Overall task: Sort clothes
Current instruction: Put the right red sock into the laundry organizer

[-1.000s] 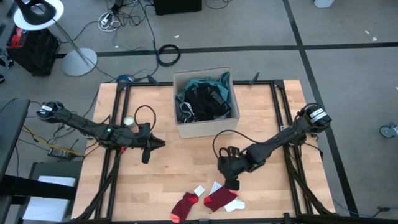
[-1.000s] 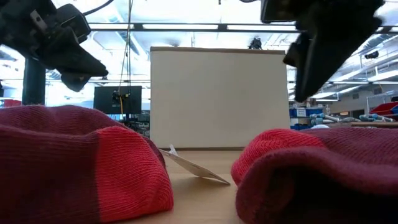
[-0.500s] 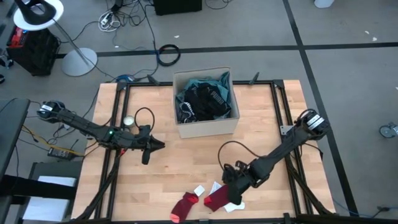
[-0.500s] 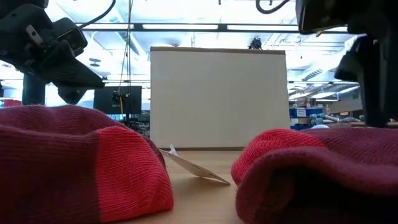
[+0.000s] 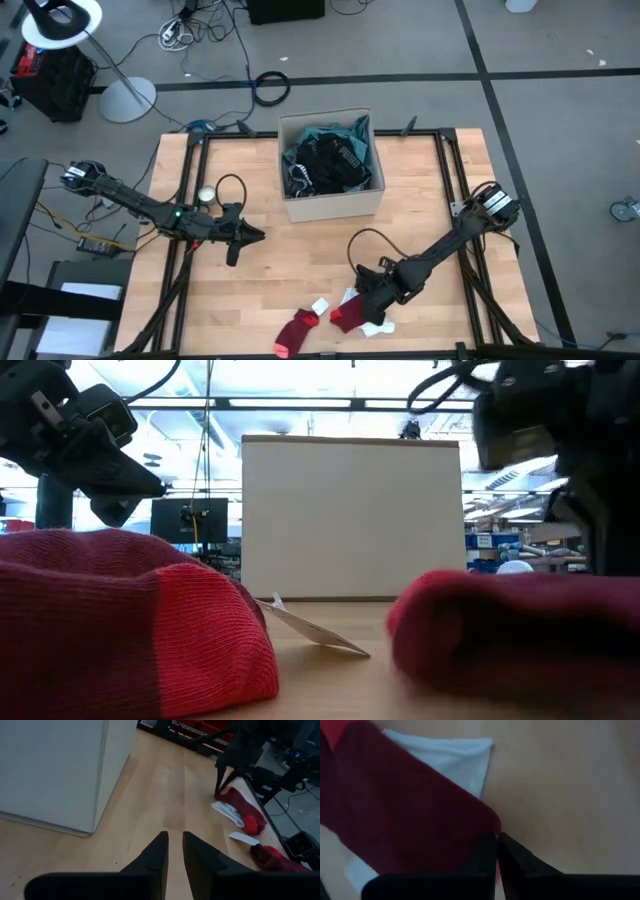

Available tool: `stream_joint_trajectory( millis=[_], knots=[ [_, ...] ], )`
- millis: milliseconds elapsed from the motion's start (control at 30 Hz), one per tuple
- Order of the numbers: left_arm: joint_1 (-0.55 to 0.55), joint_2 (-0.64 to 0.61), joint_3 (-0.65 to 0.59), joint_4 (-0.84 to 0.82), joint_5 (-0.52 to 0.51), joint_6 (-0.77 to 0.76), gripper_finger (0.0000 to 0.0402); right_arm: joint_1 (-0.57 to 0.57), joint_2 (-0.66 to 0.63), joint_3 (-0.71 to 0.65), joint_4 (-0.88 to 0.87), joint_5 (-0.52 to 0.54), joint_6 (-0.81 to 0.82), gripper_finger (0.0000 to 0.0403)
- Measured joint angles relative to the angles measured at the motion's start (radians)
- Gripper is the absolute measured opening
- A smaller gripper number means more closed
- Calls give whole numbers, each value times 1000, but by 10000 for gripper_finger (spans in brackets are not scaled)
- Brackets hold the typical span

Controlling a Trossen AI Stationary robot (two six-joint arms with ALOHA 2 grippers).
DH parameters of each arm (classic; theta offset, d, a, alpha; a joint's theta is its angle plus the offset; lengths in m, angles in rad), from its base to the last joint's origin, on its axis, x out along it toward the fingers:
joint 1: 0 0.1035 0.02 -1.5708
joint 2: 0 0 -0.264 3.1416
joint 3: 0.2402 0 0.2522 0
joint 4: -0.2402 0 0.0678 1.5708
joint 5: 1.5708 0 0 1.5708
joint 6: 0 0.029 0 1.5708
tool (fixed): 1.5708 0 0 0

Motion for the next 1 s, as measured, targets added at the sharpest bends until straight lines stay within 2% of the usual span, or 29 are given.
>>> stream_joint_trajectory(
  millis=[267, 467, 667, 1000],
  knots=[
    [1, 0, 0, 1, -12, 4, 63, -31, -187, -1, -130, 203, -8, 4],
    [1, 0, 0, 4, -17, 8, 63, -85, -329, 0, -116, 305, -125, 2],
    [1, 0, 0, 14, -21, 41, 63, -165, -456, 0, -10, 365, -267, 1],
    [1, 0, 0, 13, -36, 78, 63, -352, -588, 0, 340, 376, -650, 0]
  ],
)
